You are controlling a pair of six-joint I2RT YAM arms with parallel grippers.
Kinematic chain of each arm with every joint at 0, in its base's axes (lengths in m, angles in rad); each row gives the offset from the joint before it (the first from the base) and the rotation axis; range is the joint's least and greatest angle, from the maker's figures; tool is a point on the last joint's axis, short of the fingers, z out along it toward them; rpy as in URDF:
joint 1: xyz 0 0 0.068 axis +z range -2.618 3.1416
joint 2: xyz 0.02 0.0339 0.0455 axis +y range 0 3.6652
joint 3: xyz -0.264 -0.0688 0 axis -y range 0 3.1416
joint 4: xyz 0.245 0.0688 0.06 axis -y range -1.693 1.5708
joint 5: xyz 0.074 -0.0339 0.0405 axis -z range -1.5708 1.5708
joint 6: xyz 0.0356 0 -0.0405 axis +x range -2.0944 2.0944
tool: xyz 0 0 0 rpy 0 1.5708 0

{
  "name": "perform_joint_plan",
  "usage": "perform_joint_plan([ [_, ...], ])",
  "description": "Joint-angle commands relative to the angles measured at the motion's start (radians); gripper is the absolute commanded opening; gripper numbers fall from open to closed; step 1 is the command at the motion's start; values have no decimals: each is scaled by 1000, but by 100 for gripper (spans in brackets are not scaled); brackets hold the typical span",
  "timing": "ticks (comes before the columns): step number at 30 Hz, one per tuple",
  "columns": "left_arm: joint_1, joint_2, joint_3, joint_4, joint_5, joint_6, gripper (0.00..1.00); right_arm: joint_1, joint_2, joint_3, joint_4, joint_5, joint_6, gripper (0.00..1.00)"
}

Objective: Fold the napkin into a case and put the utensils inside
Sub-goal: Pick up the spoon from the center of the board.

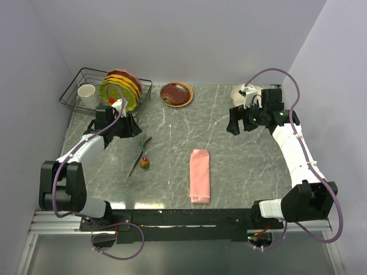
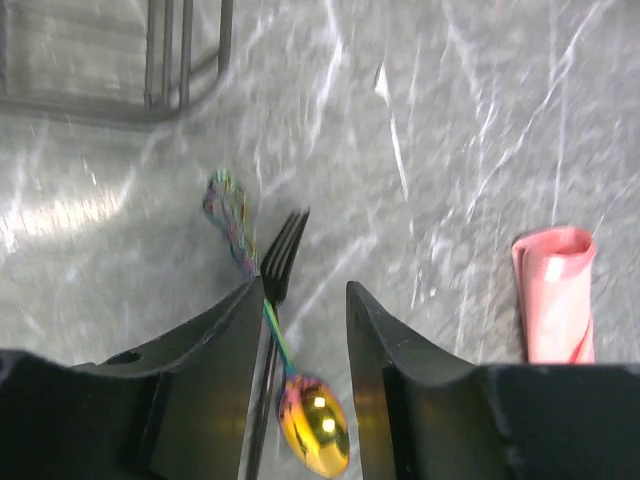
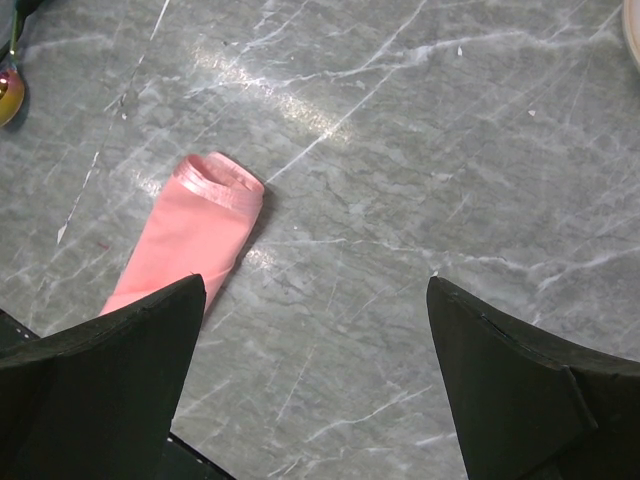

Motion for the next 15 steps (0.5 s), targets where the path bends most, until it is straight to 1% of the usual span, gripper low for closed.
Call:
perform_joint_plan([
  [1,-6,-49,-36,-119,7,49,44,-6,-10,41,-11,15,-14,100],
  [5,-35,-78,-79,-147,-47,51,40,-6,-24,23,-4,5,-5,100],
  [9,-43,-57,-94,-115,-119,2,40,-4,-29,9,0,-5,8,100],
  [15,-46,34,-79,-41,-87,-58,38,-6,-45,-6,-2,-8,20,100],
])
